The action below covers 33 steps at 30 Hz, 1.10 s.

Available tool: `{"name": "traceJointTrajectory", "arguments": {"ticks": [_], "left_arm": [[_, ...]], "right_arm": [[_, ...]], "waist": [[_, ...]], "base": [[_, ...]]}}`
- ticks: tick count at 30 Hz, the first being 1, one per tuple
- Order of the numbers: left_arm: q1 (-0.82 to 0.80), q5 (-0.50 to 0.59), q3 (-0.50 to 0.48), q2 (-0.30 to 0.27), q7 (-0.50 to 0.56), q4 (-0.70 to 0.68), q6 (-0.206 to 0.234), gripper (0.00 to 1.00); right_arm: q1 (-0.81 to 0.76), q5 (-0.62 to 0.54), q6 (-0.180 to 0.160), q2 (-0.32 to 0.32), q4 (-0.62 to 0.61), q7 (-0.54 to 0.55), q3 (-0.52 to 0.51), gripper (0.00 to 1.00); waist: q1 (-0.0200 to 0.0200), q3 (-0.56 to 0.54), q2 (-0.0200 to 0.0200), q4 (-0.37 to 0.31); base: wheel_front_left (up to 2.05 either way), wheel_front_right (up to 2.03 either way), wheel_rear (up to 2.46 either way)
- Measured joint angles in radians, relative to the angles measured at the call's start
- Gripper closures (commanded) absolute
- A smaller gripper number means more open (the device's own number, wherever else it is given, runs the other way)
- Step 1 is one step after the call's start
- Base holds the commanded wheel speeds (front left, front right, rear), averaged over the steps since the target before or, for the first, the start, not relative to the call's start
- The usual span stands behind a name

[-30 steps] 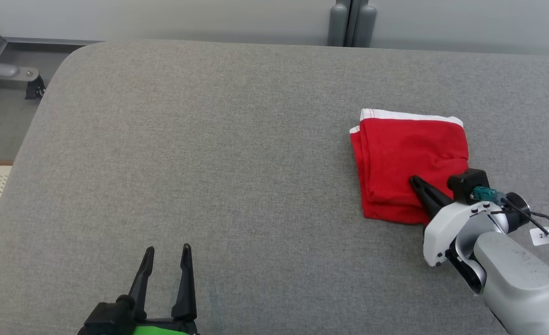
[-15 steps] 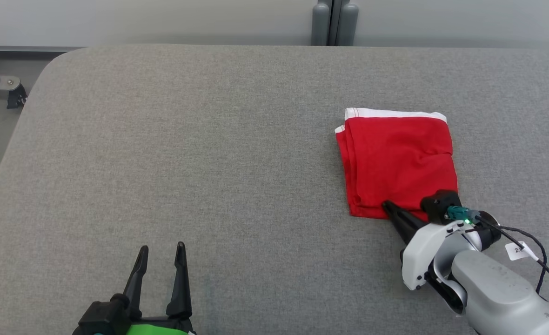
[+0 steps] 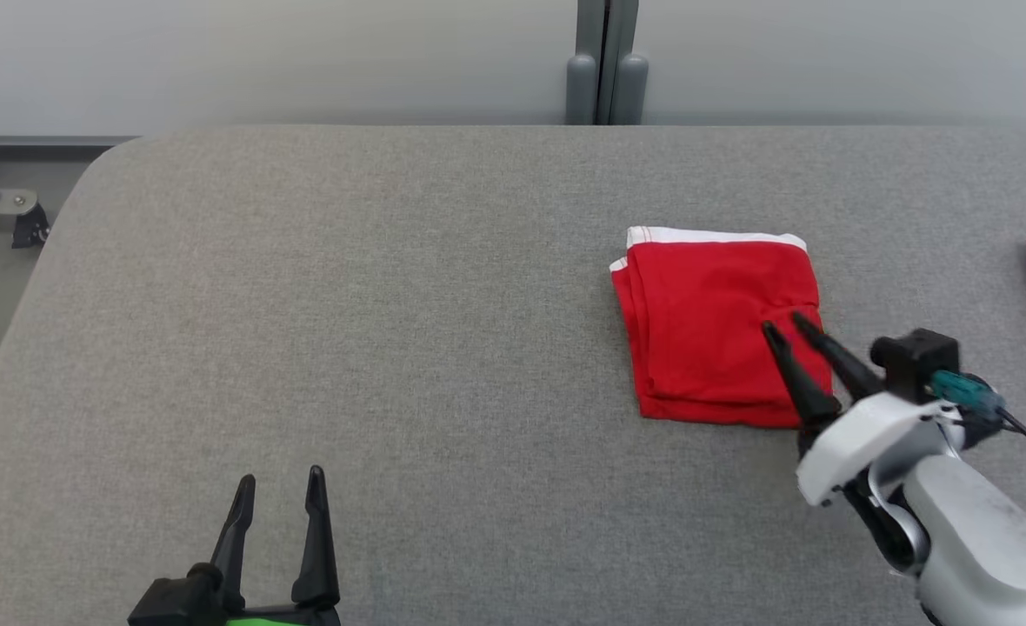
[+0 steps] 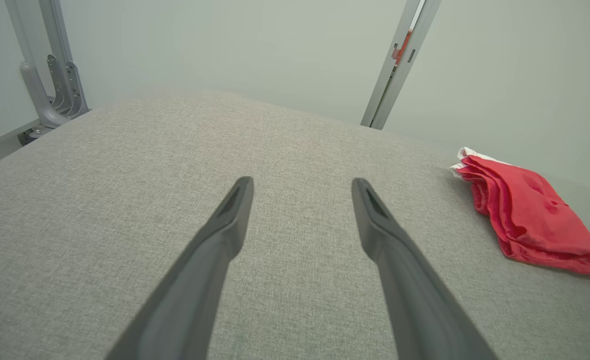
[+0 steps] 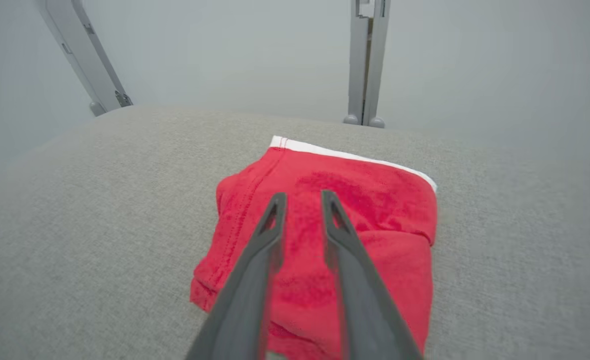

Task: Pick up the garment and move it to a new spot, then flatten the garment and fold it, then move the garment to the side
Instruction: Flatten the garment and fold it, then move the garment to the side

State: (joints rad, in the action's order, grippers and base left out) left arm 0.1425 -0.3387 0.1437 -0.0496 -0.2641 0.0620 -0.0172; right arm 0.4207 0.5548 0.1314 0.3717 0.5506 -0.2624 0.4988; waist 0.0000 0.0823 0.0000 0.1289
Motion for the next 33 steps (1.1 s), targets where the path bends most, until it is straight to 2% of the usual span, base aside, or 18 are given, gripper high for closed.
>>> {"name": "traceJointTrajectory", "arguments": {"ticks": [4,7,12,16,26,29,31,33], "left_arm": [[0.006,0.008,-0.017,0.000,0.000,0.003,-0.006,0.00],[0.019,0.018,-0.042,0.000,0.000,0.007,-0.011,0.00],[0.040,0.036,-0.064,0.000,0.000,0.016,-0.027,0.00],[0.057,0.053,-0.077,0.000,0.000,0.038,-0.042,0.00],[0.058,0.061,-0.078,0.000,0.000,0.074,-0.055,0.00],[0.058,0.058,-0.075,0.000,0.000,0.073,-0.053,0.00],[0.058,0.057,-0.071,0.000,0.000,0.071,-0.052,0.00],[0.058,0.050,-0.068,0.000,0.000,0.068,-0.049,0.00]], "right_arm": [[-0.147,-0.115,0.000,-0.005,-0.140,0.000,-0.210,0.00],[-0.275,-0.181,0.000,-0.045,-0.248,0.000,-0.369,0.00],[-0.429,-0.265,0.000,-0.100,-0.362,0.000,-0.512,0.00],[-0.507,-0.306,-0.001,-0.134,-0.400,0.000,-0.567,0.00],[-0.561,-0.322,0.000,-0.159,-0.384,0.000,-0.579,0.00],[-0.556,-0.292,0.000,-0.163,-0.373,0.000,-0.570,0.00],[-0.532,-0.239,0.000,-0.180,-0.359,0.000,-0.592,0.00],[-0.496,-0.194,0.000,-0.171,-0.329,0.000,-0.576,0.00]], "waist": [[0.0000,-0.023,0.0000,-0.007],[0.0000,-0.044,0.0000,-0.013],[0.0000,-0.072,0.0000,-0.022],[0.0000,-0.085,0.0000,-0.028],[0.0000,-0.086,0.0000,-0.020],[0.0000,-0.085,0.0000,-0.020],[0.0000,-0.084,0.0000,-0.020],[0.0000,-0.079,0.0000,-0.021]], "base": [[0.00,0.00,0.00],[0.00,0.00,0.00],[0.00,0.00,0.00],[0.00,0.00,0.00],[0.00,0.00,0.00],[0.00,0.00,0.00],[0.00,0.00,0.00],[0.00,0.00,0.00]]}}
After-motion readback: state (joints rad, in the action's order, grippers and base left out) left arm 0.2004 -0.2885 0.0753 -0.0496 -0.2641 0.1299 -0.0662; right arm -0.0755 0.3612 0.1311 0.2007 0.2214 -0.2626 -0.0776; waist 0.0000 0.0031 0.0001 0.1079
